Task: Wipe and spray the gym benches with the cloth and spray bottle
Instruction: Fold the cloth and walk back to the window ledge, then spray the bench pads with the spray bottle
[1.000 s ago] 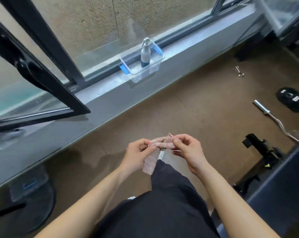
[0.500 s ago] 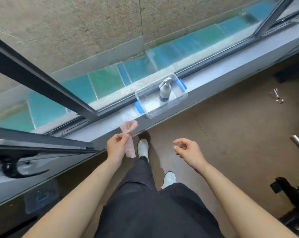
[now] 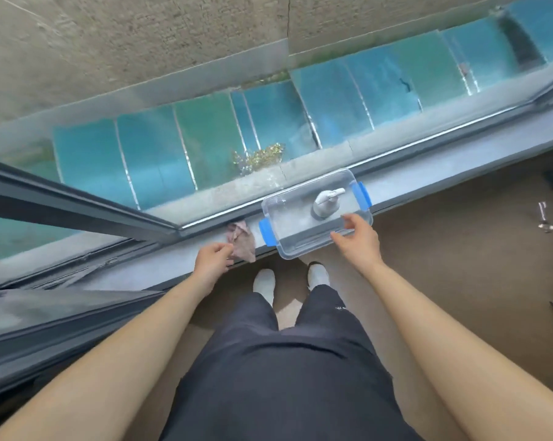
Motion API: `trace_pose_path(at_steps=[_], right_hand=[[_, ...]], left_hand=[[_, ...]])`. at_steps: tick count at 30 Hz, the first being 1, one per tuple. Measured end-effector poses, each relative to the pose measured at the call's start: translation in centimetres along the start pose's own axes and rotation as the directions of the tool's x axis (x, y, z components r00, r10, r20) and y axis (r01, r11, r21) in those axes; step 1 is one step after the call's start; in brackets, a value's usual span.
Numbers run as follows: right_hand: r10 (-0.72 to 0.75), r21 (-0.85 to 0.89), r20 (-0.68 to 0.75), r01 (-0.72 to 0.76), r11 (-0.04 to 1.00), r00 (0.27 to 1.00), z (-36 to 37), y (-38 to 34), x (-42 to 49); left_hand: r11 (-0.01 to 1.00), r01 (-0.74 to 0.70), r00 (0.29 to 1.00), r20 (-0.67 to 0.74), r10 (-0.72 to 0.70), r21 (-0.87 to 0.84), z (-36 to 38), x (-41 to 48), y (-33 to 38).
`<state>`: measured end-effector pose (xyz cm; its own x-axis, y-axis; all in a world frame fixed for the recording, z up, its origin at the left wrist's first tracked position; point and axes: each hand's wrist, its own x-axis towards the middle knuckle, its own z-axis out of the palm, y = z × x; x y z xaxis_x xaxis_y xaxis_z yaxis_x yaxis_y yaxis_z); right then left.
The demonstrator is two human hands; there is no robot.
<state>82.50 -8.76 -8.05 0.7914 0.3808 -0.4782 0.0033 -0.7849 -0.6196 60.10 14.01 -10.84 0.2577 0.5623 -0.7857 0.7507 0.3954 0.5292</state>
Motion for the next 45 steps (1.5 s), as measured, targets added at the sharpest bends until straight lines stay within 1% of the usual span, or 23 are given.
trace_pose_path(at_steps=[2,4,6,8,12,14,16,18,21,23,25,26,28,30,33,36,38,41,45], right_hand=[[-0.056,-0.130,0.021,0.059,0.990,0.998,-0.6,0.2,3.0],[-0.126,-0.236,0.095,0.146,0.961,0.987,-1.0,0.2,5.4],[-0.192,-0.309,0.177,0.239,0.921,0.965,-1.3,-0.1,7.4],[-0.286,-0.373,0.241,0.361,0.855,0.927,-1.3,-0.5,9.1],[-0.415,-0.449,0.394,0.566,0.691,0.820,-1.0,-1.6,11.9],[-0.421,-0.465,0.471,0.624,0.629,0.775,-0.9,-2.1,12.8],[-0.403,-0.467,0.511,0.638,0.612,0.760,-1.1,-2.4,13.3],[-0.421,-0.430,0.481,0.625,0.652,0.770,-1.9,-3.0,13.2],[-0.457,-0.309,0.335,0.555,0.773,0.824,-4.9,-4.0,12.1],[-0.467,-0.152,0.225,0.504,0.850,0.855,-7.7,-4.1,10.6],[-0.421,0.063,0.155,0.416,0.907,0.894,-10.5,-4.3,8.5],[-0.377,0.152,0.144,0.356,0.922,0.915,-11.7,-4.4,7.3],[-0.300,0.309,0.152,0.243,0.919,0.942,-13.5,-4.5,4.8],[-0.247,0.430,0.157,0.159,0.889,0.956,-14.6,-4.0,2.4],[-0.183,0.520,0.132,0.089,0.850,0.974,-15.7,-2.6,-1.5],[-0.071,0.610,0.053,0.024,0.792,0.996,-16.4,-1.3,-6.2],[0.027,0.668,-0.013,-0.011,0.744,1.000,-16.6,-0.8,-9.6],[0.195,0.732,-0.111,-0.052,0.679,0.974,-16.5,0.6,-14.6],[0.401,0.809,-0.239,-0.047,0.586,0.884,-15.5,3.4,-21.2]], left_hand=[[0.999,-0.033,0.999,-0.011,0.033,0.024,0.3,-1.7,0.1],[0.998,-0.056,0.998,-0.036,0.058,0.034,0.7,-4.0,0.1],[0.997,-0.064,0.996,-0.061,0.067,0.042,1.5,-6.5,0.2],[0.995,-0.085,0.994,-0.068,0.089,0.055,2.7,-8.6,0.2],[0.996,-0.088,0.988,-0.124,0.089,0.021,5.3,-11.4,0.5],[0.997,-0.083,0.987,-0.141,0.082,0.000,6.6,-12.5,1.1],[0.996,-0.090,0.984,-0.155,0.085,-0.023,7.6,-13.2,1.8],[0.993,-0.117,0.979,-0.170,0.109,-0.034,8.3,-13.9,2.7],[0.986,-0.167,0.970,-0.178,0.164,0.000,8.8,-14.4,4.5],[0.978,-0.206,0.962,-0.181,0.205,0.012,8.9,-14.3,5.7],[0.966,-0.256,0.953,-0.159,0.259,0.038,8.9,-14.0,6.6],[0.955,-0.286,0.946,-0.136,0.294,0.075,8.9,-13.7,7.0],[0.910,-0.361,0.922,-0.069,0.381,0.204,8.9,-13.0,7.5],[0.833,-0.449,0.886,0.044,0.461,0.323,9.0,-12.9,8.1],[0.708,-0.588,0.809,0.256,0.529,0.392,9.3,-13.5,8.3],[0.544,-0.722,0.692,0.444,0.570,0.427,9.5,-14.5,7.5],[0.414,-0.805,0.592,0.529,0.608,0.425,9.4,-15.3,6.9],[0.282,-0.882,0.465,0.612,0.640,0.377,9.4,-16.7,5.8],[0.093,-0.951,0.286,0.723,0.629,0.295,10.2,-18.1,4.2]])
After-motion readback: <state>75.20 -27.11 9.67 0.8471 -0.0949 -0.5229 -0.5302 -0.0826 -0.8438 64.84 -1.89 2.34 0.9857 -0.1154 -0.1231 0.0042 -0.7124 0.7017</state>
